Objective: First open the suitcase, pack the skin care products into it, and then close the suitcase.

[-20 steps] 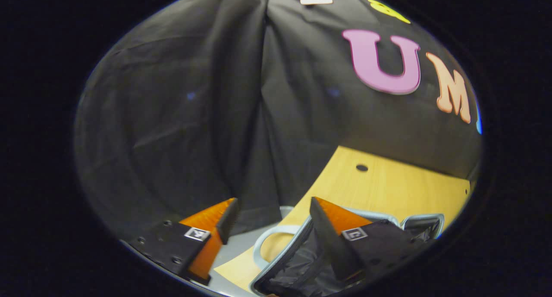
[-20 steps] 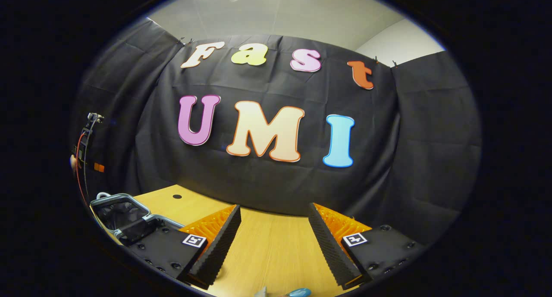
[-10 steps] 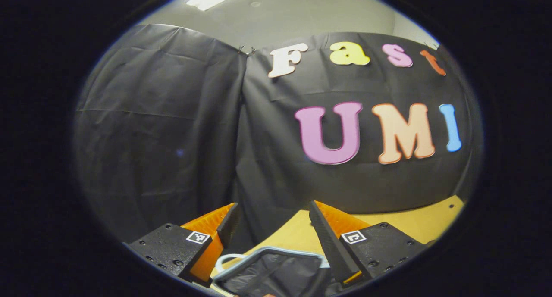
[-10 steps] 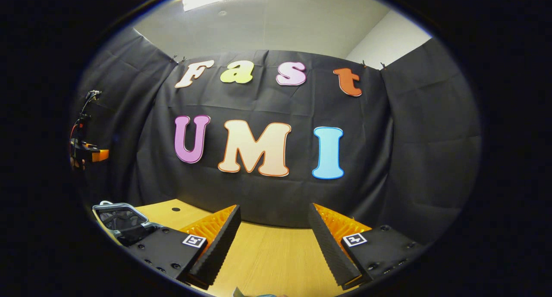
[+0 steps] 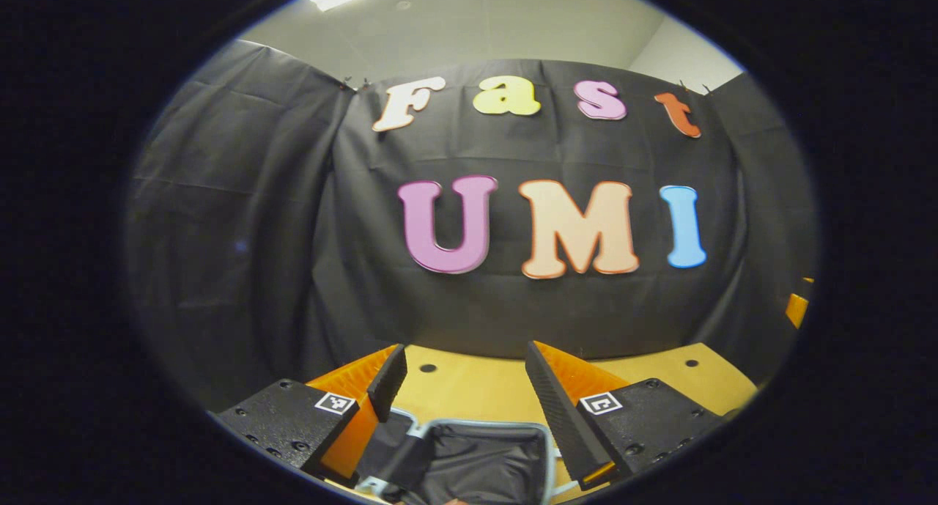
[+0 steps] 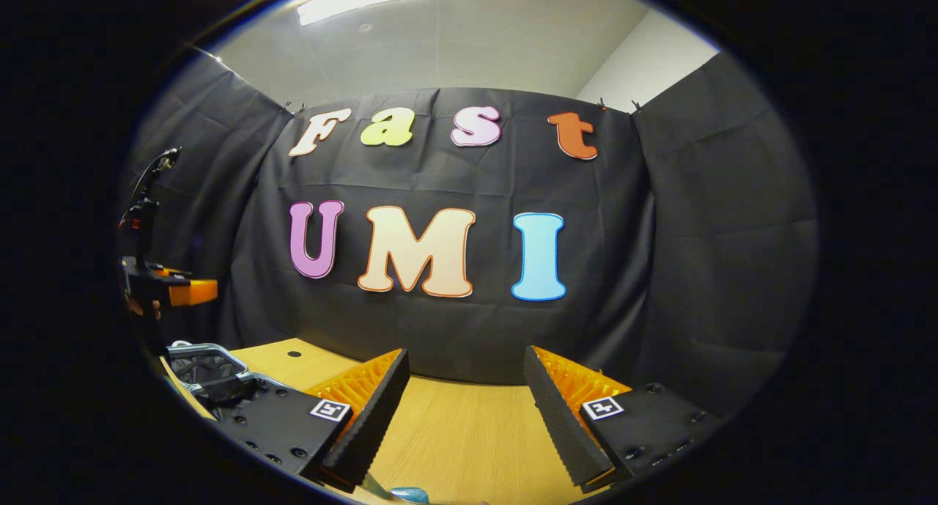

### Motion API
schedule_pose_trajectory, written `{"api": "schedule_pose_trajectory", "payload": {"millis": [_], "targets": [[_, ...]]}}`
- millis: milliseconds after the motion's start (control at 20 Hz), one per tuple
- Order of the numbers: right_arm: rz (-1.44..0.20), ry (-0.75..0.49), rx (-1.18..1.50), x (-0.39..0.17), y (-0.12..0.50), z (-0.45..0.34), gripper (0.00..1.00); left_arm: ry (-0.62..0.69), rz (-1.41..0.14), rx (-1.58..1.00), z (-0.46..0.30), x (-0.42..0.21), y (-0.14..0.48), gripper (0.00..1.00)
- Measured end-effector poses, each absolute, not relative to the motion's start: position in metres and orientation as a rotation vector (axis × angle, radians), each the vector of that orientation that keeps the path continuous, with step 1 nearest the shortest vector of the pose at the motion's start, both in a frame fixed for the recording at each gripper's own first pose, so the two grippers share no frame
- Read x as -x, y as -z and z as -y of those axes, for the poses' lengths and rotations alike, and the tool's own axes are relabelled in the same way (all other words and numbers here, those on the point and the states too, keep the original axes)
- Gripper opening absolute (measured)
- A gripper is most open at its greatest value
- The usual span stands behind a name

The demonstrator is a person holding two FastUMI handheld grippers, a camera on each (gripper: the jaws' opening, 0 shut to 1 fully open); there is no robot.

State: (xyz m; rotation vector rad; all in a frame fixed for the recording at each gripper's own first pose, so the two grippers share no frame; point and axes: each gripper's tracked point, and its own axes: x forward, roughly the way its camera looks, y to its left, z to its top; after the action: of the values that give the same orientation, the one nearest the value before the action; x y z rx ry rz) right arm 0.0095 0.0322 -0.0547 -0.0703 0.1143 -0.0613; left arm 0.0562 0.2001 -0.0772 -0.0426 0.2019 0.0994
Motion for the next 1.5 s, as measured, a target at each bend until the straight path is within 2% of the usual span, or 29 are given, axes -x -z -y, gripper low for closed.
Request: {"api": "schedule_pose_trajectory", "payload": {"millis": [350, 650, 950, 1100, 1350, 1400, 1450, 1500], "targets": [[-0.145, 0.036, 0.071, 0.006, 0.066, -0.011, 0.98, 0.096, -0.342, 0.073, -0.067, -0.023, 0.133, 0.95], [-0.169, 0.017, 0.083, 0.023, 0.073, 0.008, 0.98, 0.229, -0.483, 0.077, 0.013, 0.006, 0.194, 0.94], [-0.190, 0.006, 0.095, 0.040, 0.080, 0.026, 0.98, 0.291, -0.623, 0.079, 0.060, 0.038, 0.256, 0.96], [-0.199, 0.007, 0.104, 0.047, 0.083, 0.035, 0.98, 0.292, -0.686, 0.083, 0.070, 0.046, 0.288, 0.94], [-0.218, -0.002, 0.118, 0.056, 0.090, 0.038, 0.98, 0.302, -0.790, 0.092, 0.084, 0.061, 0.338, 0.77], [-0.220, -0.011, 0.121, 0.058, 0.093, 0.036, 0.99, 0.307, -0.801, 0.094, 0.086, 0.062, 0.346, 0.79], [-0.219, -0.022, 0.124, 0.059, 0.096, 0.034, 0.99, 0.311, -0.805, 0.098, 0.088, 0.062, 0.352, 0.69], [-0.218, -0.035, 0.127, 0.061, 0.099, 0.030, 0.99, 0.312, -0.803, 0.101, 0.089, 0.062, 0.355, 0.66]]}}
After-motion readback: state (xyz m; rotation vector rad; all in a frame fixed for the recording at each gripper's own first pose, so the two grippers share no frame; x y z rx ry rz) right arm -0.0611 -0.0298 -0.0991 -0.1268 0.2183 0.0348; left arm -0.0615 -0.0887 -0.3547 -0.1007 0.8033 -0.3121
